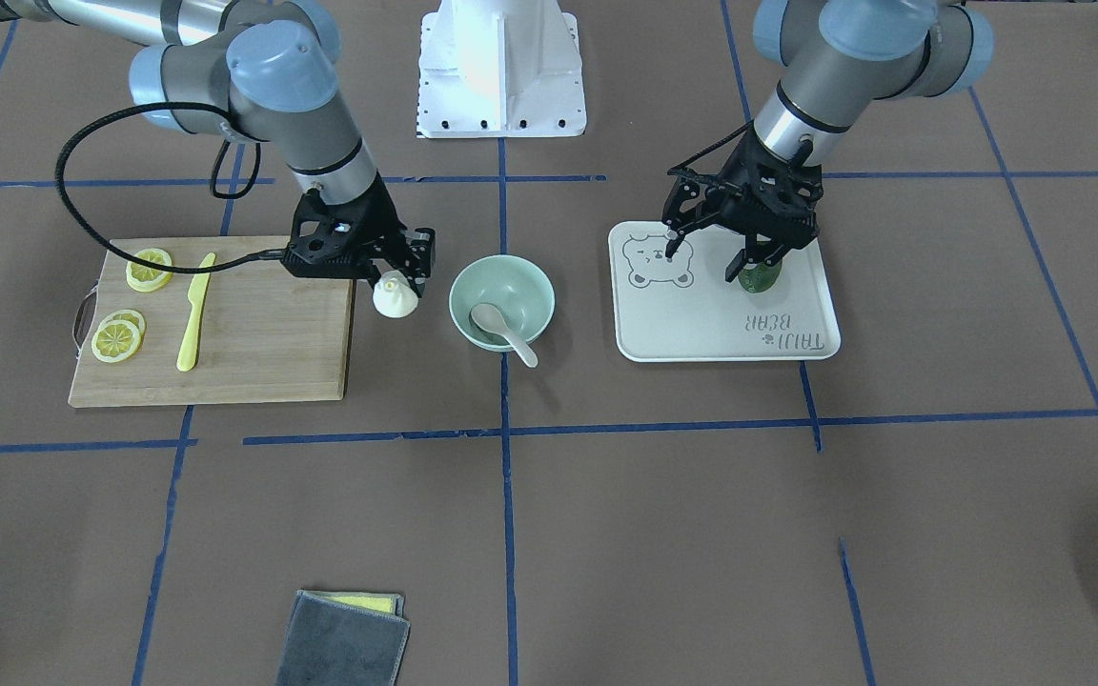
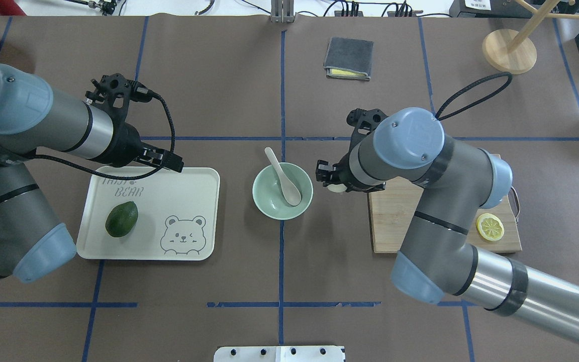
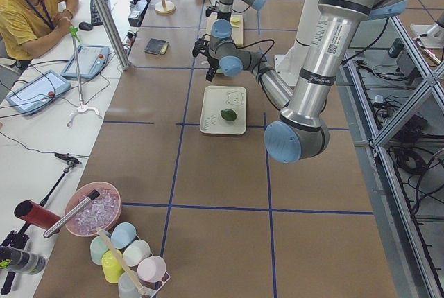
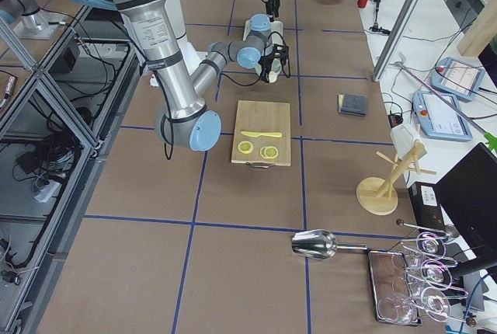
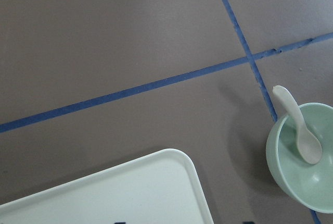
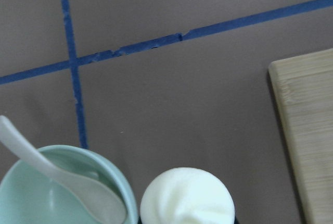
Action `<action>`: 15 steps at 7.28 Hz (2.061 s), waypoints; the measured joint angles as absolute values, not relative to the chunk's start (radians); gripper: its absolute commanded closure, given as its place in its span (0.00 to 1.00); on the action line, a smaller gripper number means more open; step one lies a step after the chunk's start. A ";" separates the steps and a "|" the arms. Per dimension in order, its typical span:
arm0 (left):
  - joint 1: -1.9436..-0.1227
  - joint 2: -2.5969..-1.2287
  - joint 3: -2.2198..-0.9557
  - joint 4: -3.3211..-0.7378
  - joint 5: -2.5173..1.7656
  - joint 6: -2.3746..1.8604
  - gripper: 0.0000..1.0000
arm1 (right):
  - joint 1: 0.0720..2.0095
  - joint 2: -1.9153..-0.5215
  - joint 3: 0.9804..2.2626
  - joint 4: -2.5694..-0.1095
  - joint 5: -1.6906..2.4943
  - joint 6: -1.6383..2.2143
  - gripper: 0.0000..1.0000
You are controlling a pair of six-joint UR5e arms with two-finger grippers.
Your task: Put spoon and bun in bowl
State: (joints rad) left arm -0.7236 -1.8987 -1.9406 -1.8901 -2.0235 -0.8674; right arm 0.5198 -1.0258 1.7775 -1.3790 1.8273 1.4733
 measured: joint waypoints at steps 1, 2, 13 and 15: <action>-0.724 -1.890 -1.943 -1.891 -2.023 -0.867 0.20 | 0.480 -0.968 1.749 -1.380 1.788 1.533 0.44; -0.724 -1.886 -1.943 -1.891 -2.022 -0.867 0.20 | 0.453 -0.914 1.705 -1.380 1.762 1.571 0.44; -0.953 -1.768 -1.929 -1.888 -2.029 -0.523 0.00 | 0.581 -1.018 1.812 -1.384 1.864 1.535 0.00; -1.195 -1.663 -1.897 -1.884 -2.114 -0.213 0.00 | 0.770 -1.222 1.922 -1.382 2.074 1.306 0.00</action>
State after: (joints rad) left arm -1.1952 -1.6626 -1.8972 -1.8842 -2.1140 -0.2135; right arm 0.7695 -1.2222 1.9218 -1.3824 2.0737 1.3058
